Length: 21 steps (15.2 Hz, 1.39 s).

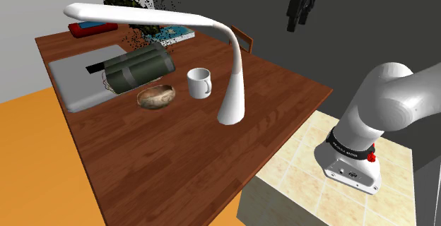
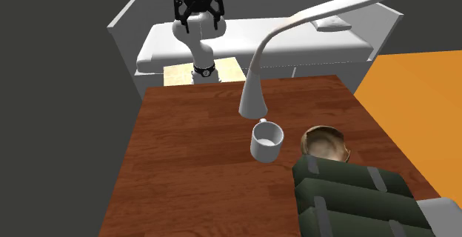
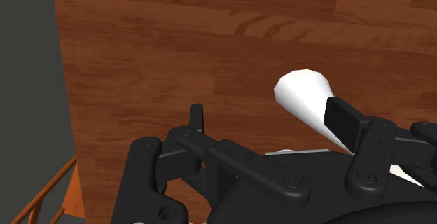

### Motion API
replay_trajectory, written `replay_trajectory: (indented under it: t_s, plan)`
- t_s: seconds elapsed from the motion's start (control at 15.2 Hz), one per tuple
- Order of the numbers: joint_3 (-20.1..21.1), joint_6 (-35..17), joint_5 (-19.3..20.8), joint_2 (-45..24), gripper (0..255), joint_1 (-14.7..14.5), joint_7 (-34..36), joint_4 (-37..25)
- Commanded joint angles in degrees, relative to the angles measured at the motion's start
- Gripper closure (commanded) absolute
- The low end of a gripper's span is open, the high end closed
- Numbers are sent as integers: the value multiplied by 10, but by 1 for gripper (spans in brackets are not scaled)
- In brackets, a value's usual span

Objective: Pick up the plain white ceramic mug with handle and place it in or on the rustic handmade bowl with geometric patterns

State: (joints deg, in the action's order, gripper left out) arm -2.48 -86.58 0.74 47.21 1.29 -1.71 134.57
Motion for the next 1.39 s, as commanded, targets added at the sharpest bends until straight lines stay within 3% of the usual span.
replay_trajectory:
  t_s: [0.0,0.66,1.32]
  plan:
    - [0,0,0,0,0,0,0,0]
    - [29,-182,-21,-164,0,-16,32,5]
    - [53,-323,-24,-367,0,-29,63,-71]
